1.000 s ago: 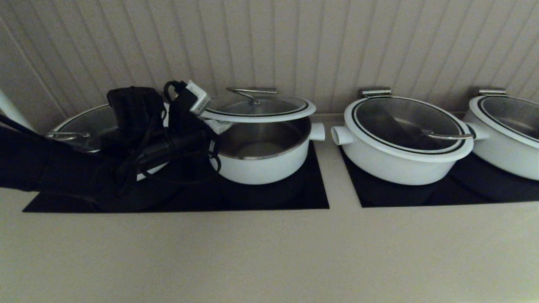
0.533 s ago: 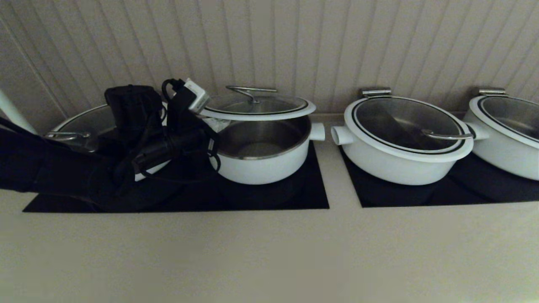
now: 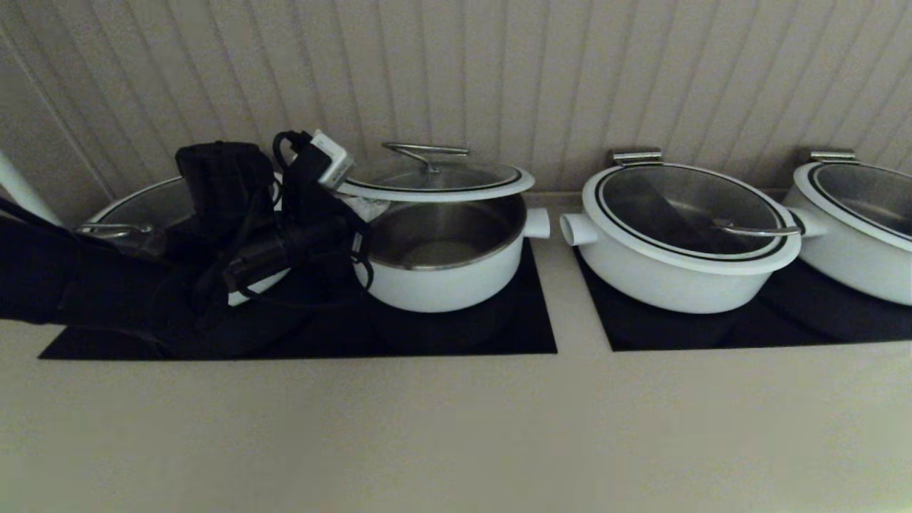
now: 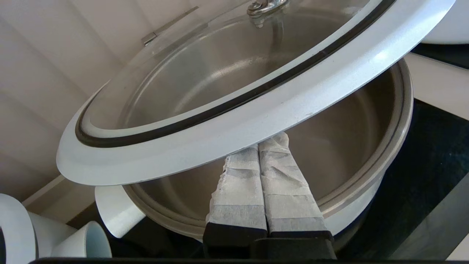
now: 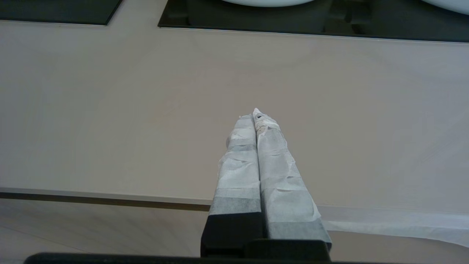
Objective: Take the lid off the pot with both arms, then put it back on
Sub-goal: Open the pot lid completely
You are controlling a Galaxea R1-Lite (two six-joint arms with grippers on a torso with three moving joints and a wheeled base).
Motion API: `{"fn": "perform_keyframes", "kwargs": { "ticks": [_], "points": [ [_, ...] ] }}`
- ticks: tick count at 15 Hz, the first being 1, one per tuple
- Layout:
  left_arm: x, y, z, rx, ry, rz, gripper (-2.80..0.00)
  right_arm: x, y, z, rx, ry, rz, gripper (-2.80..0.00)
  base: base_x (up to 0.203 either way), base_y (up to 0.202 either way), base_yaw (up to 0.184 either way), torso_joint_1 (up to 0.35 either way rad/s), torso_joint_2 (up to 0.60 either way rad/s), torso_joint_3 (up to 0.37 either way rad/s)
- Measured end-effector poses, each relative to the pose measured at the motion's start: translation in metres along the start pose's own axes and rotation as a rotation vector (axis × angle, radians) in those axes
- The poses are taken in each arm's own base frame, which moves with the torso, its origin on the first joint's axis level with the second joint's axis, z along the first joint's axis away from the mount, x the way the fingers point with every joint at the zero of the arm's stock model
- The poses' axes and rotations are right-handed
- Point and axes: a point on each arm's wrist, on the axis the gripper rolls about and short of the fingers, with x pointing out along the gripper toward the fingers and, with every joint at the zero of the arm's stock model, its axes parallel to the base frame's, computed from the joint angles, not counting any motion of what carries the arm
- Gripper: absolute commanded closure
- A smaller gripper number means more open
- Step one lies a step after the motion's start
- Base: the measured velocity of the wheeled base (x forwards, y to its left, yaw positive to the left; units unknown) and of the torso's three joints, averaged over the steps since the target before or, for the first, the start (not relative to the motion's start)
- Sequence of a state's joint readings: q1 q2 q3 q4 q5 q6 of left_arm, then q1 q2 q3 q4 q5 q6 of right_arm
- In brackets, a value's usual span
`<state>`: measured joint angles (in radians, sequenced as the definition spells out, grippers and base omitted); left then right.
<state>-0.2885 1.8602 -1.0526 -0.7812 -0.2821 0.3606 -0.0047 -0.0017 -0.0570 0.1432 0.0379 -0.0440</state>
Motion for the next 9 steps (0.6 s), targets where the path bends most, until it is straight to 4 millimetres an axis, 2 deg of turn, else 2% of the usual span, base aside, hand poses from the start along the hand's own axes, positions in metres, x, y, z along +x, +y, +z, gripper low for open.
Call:
{"fn": "perform_keyframes", "kwargs": {
  "ticks": [9],
  "points": [
    [0.0071, 0.0057, 0.0081, 0.011, -0.035, 0.016, 0.00, -0.0001, 0.0000, 0.0002, 0.000, -0.001, 0.000, 0.00, 0.000, 0.000, 0.000, 0.000, 0.00, 0.000]
  ]
}}
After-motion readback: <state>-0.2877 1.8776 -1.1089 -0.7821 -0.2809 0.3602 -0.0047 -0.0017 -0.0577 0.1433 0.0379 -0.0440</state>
